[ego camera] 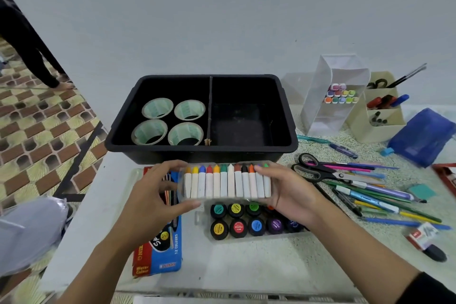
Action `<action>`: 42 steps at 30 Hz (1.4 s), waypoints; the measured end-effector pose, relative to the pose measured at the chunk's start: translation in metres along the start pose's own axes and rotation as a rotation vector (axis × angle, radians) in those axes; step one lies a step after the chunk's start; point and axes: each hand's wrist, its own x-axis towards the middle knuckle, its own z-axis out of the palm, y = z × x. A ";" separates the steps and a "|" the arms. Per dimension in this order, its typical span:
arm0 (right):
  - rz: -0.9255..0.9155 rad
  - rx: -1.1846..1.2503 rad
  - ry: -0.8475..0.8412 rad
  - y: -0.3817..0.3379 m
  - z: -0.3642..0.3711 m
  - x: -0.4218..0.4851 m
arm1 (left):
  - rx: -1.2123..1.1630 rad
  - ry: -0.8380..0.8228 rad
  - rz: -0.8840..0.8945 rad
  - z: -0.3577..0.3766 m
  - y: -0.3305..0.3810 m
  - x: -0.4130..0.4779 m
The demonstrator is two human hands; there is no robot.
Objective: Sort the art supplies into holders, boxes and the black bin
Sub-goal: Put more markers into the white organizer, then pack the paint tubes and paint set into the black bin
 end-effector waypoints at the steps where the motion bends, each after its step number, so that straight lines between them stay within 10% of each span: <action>1: 0.024 -0.003 -0.016 0.001 0.002 -0.002 | -0.011 -0.009 -0.001 -0.001 0.001 -0.004; 12: 0.050 0.067 0.033 0.011 0.005 -0.012 | 0.070 0.033 -0.118 -0.013 -0.011 -0.022; 23: 0.043 0.077 0.045 -0.001 -0.011 -0.024 | 0.691 0.067 -0.401 0.015 -0.011 -0.016; 42: 0.054 -0.016 -0.066 -0.043 -0.023 -0.054 | -0.713 0.297 -0.522 -0.030 0.073 -0.034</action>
